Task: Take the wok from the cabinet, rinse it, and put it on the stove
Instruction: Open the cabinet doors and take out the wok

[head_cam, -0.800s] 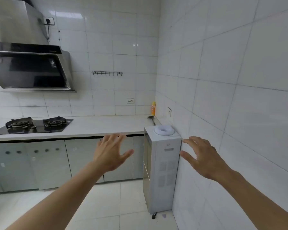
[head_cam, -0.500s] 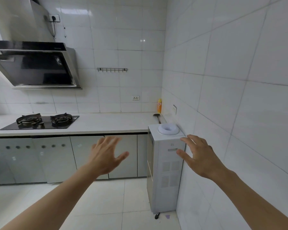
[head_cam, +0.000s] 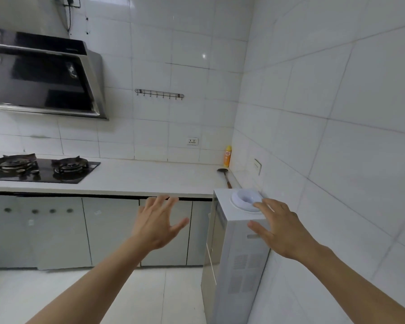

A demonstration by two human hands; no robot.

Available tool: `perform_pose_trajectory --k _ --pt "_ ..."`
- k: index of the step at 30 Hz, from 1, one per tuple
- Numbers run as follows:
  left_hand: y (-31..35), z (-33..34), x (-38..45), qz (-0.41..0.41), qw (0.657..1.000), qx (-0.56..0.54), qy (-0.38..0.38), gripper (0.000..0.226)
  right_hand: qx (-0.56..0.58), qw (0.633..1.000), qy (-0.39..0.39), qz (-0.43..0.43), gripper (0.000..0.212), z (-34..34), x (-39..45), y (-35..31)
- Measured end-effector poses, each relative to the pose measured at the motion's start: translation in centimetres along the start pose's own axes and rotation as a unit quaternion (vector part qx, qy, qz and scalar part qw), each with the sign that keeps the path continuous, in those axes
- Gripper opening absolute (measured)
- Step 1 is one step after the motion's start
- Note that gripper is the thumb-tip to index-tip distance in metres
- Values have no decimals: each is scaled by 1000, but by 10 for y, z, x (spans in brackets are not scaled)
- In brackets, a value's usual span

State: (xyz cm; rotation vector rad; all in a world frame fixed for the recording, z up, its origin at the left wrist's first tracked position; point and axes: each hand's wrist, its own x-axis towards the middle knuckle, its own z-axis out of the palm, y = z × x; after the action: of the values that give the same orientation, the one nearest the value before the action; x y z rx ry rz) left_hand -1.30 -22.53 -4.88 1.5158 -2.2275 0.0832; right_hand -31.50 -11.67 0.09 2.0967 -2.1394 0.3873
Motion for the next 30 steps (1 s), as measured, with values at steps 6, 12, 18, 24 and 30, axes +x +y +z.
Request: perform_pose_trajectory --k 6,12,18,24,30 --pt "-75 11 38 -33 999 29 -19 82 43 998 -24 -30 113 51 79 -40" --pt "-144 36 63 -91 994 46 -30 82 78 992 -45 -93 87 105 178 -78" --pt "-210 50 115 -150 982 108 -36 77 101 979 -63 -163 104 162 292 -113" --pt "-255 65 177 -197 969 139 -42 76 125 965 -114 -201 87 209 393 -139" --pt "-298 99 232 -213 968 114 -60 76 103 962 -127 -217 92 239 473 -164"
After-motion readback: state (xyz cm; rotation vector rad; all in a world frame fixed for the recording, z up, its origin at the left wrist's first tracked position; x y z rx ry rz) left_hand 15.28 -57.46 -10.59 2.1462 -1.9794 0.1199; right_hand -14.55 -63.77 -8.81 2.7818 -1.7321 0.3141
